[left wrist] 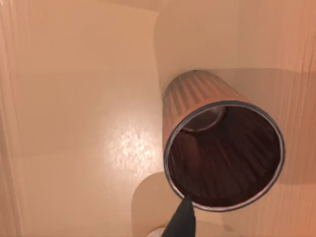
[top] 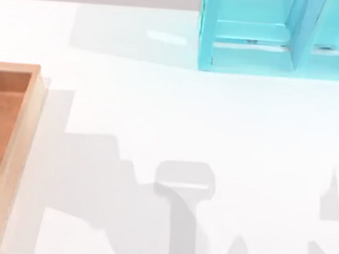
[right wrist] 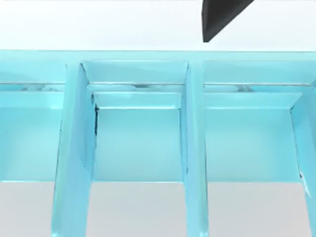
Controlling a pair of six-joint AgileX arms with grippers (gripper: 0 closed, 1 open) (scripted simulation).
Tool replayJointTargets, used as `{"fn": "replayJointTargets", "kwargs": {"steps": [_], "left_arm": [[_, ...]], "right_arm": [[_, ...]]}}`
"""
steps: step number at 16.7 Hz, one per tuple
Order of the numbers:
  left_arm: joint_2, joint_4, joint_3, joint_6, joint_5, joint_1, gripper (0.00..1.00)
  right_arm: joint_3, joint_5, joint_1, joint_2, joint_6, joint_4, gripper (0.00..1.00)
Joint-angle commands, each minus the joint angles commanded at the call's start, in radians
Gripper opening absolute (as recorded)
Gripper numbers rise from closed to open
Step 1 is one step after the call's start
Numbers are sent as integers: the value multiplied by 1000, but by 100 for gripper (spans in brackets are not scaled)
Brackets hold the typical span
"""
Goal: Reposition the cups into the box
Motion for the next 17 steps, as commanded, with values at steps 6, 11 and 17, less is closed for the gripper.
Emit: {"fn": "replayJointTargets", "kwargs": {"steps": [6,11,17], "left_arm": [[0,0,0,0,0,0,100],[0,0,0,0,0,-2,100],[18,-150,163,1,1,-3,100]], "right_arm": [[0,0,0,0,0,0,100],[0,0,0,0,0,0,100],[0,0,0,0,0,0,100]]}}
